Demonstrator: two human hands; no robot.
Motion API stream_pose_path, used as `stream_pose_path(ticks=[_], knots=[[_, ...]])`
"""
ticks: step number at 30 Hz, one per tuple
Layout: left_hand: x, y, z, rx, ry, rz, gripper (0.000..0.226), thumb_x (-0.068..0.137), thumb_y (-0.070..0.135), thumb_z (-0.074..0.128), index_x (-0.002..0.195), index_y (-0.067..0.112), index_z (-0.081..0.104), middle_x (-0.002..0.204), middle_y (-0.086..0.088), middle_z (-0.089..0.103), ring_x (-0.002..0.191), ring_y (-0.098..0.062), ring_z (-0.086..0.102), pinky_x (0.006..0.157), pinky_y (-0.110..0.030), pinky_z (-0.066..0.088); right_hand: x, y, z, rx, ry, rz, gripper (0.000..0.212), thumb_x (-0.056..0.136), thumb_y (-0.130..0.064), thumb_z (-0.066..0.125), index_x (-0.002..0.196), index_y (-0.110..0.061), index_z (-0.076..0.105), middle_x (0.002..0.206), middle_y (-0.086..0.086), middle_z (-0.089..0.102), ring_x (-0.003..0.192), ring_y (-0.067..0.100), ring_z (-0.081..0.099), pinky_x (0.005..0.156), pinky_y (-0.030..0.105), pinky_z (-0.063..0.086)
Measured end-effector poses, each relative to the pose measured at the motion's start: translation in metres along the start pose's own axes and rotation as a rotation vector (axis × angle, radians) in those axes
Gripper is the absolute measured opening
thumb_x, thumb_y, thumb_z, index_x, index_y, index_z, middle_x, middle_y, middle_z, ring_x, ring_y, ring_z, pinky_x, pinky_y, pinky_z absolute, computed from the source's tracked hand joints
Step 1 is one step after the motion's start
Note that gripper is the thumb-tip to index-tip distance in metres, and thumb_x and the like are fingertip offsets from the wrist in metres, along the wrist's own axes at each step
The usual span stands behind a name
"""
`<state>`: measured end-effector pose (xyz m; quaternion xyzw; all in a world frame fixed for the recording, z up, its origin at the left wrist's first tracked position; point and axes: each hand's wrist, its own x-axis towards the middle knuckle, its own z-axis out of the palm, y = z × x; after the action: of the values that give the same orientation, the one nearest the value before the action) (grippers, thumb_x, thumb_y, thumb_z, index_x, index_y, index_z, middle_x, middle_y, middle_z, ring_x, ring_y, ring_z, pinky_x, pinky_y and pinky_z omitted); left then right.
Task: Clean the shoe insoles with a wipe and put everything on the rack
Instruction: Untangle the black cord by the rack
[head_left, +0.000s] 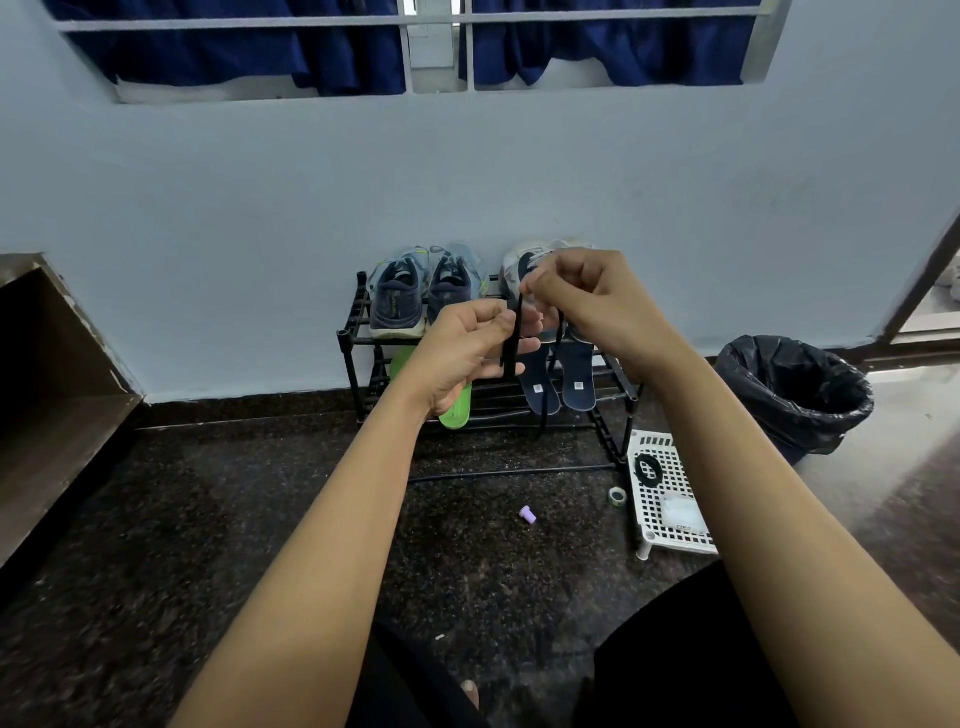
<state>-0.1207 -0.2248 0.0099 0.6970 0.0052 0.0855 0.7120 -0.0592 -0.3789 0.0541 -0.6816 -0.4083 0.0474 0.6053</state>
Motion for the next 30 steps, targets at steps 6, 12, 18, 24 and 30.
stream_pose_path(ticks=[6, 12, 18, 24, 30], knots=[[-0.003, 0.001, 0.001, 0.013, -0.045, -0.032, 0.022, 0.103, 0.016, 0.047, 0.110, 0.005, 0.065, 0.115, -0.015, 0.070, 0.106, -0.026, 0.069, 0.090, -0.048, 0.056, 0.010, -0.004, 0.004, -0.085, 0.213, -0.053, 0.015, 0.086, -0.021, 0.058, 0.077, -0.013, 0.067, 0.066, 0.009, 0.057, 0.059, 0.015, 0.047, 0.057, 0.030, 0.037], [-0.006, 0.004, 0.002, -0.025, -0.089, -0.041, 0.020, 0.099, 0.017, 0.052, 0.105, 0.006, 0.067, 0.109, -0.014, 0.072, 0.106, -0.031, 0.069, 0.088, -0.050, 0.056, 0.020, 0.001, 0.005, -0.181, 0.326, -0.058, 0.015, 0.084, -0.021, 0.058, 0.071, -0.020, 0.065, 0.059, -0.003, 0.056, 0.057, 0.009, 0.046, 0.057, 0.025, 0.037], [-0.010, 0.005, 0.002, -0.010, -0.145, -0.072, 0.019, 0.100, 0.013, 0.050, 0.103, 0.004, 0.067, 0.102, -0.015, 0.073, 0.101, -0.031, 0.070, 0.086, -0.050, 0.057, 0.027, 0.015, -0.001, -0.216, 0.348, 0.016, 0.020, 0.087, -0.018, 0.054, 0.069, -0.023, 0.063, 0.059, -0.005, 0.059, 0.054, 0.007, 0.049, 0.055, 0.022, 0.039], [-0.011, 0.006, 0.002, 0.015, -0.163, -0.107, 0.021, 0.101, 0.015, 0.048, 0.100, 0.005, 0.067, 0.101, -0.015, 0.073, 0.099, -0.031, 0.070, 0.087, -0.053, 0.056, 0.026, 0.037, -0.004, -0.284, 0.311, 0.199, 0.023, 0.085, -0.023, 0.052, 0.075, -0.009, 0.066, 0.078, 0.011, 0.069, 0.064, 0.011, 0.056, 0.063, 0.033, 0.046], [-0.011, 0.009, 0.000, 0.000, -0.140, -0.110, 0.022, 0.102, 0.015, 0.048, 0.097, 0.005, 0.068, 0.100, -0.015, 0.073, 0.097, -0.033, 0.071, 0.080, -0.051, 0.059, 0.018, 0.037, -0.010, 0.044, 0.016, 0.301, 0.032, 0.085, 0.003, 0.055, 0.112, -0.013, 0.060, 0.106, 0.013, 0.068, 0.083, 0.014, 0.064, 0.076, 0.027, 0.052]])
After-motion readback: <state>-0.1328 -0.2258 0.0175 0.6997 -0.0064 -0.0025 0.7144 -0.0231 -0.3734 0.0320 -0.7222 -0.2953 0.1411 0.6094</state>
